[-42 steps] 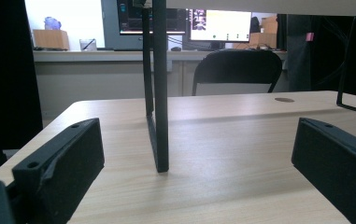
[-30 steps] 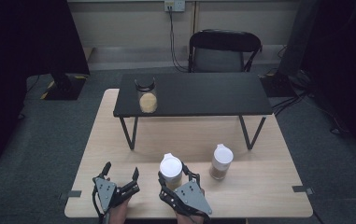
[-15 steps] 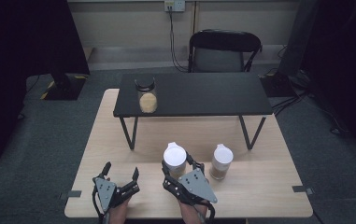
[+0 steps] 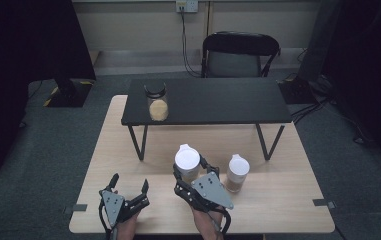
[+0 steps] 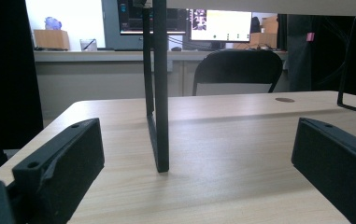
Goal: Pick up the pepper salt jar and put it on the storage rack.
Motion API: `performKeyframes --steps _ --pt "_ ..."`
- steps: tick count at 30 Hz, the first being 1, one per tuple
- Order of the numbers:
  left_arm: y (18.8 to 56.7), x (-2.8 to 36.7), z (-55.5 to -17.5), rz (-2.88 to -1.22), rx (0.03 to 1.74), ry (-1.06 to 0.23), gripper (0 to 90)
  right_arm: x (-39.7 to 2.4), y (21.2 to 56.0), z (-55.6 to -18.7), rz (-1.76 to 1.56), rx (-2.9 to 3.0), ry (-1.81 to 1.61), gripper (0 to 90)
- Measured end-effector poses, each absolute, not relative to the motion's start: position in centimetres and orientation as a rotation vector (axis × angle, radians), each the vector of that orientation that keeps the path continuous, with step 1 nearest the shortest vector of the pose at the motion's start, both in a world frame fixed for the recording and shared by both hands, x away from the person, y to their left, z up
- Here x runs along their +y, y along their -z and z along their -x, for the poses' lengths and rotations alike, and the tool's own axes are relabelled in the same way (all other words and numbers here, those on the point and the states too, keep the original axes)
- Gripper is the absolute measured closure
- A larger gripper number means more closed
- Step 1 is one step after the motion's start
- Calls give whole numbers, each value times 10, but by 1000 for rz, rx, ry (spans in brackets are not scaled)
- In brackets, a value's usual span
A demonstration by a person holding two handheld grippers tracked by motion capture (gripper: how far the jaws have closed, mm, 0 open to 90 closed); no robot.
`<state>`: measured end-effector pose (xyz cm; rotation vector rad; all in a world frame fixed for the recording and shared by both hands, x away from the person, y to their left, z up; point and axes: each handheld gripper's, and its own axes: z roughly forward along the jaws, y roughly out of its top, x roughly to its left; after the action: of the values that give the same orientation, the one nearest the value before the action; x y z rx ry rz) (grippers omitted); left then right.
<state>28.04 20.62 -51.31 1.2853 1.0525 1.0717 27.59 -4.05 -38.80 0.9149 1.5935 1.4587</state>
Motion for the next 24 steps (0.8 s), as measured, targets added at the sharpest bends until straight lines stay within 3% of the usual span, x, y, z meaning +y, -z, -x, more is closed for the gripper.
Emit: performKeyframes --steps 24 --pt "513 206 -280 -1284 1054 -1073 21 -37 348 -302 -883 1579 -1457 300"
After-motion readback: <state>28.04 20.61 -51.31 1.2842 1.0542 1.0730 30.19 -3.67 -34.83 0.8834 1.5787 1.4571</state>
